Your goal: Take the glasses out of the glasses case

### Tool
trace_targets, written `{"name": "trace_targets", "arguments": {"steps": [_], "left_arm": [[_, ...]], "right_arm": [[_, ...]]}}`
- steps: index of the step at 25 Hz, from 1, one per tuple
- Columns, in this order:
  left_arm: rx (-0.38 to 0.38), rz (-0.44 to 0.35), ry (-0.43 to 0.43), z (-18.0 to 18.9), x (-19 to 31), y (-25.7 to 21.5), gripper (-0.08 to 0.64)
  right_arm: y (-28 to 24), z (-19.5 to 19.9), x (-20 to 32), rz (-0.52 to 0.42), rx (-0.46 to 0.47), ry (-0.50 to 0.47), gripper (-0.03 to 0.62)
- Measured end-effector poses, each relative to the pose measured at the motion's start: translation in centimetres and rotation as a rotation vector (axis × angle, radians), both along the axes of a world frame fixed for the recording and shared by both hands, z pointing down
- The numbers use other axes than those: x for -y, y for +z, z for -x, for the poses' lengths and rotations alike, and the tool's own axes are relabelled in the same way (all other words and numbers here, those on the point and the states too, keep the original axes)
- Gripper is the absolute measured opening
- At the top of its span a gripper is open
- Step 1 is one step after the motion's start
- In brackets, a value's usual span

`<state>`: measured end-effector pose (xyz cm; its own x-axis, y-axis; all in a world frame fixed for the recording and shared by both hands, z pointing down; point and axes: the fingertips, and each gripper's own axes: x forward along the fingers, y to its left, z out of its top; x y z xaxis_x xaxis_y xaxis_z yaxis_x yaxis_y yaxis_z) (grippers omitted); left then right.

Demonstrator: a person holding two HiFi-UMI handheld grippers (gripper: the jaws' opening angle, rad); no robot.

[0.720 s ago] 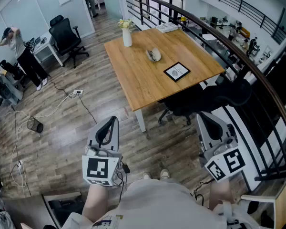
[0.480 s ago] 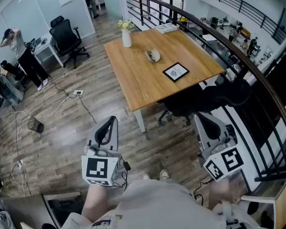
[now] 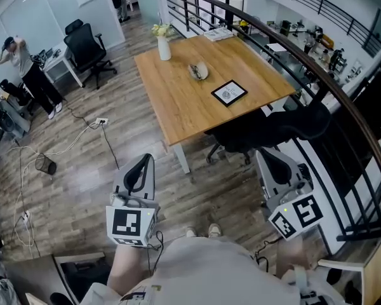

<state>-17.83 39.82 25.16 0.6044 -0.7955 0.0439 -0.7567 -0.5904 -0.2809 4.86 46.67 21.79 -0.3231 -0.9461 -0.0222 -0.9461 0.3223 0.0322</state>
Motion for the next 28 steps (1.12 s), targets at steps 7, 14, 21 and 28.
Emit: {"name": "trace_targets", "arguments": {"steps": [7,14,21,28], "left_arm": [[0.000,0.007,-0.031,-2.2,-0.3,-0.1,0.015],[0.035,-0.020,-0.027,-5.1,-1.6,0.3,0.015],[0.033,-0.019,-0.022,-6.9,-1.0,0.5,0.015],[0.031,-0.025,-0.001,-8.4,2.1,0.9,0.015]], "right_arm": [[-1.0,-3.2,-0.4,-0.052,0.074,0.016,0.173],[0.5,-7.0,-1.2,-0.053,0.116,0.050,0.238],[1.2,-9.8,-1.3,-0.035,0.057,0.062,0.249],[1.6,-10.3,1.8,-0.027,0.048,0.046,0.249]]}}
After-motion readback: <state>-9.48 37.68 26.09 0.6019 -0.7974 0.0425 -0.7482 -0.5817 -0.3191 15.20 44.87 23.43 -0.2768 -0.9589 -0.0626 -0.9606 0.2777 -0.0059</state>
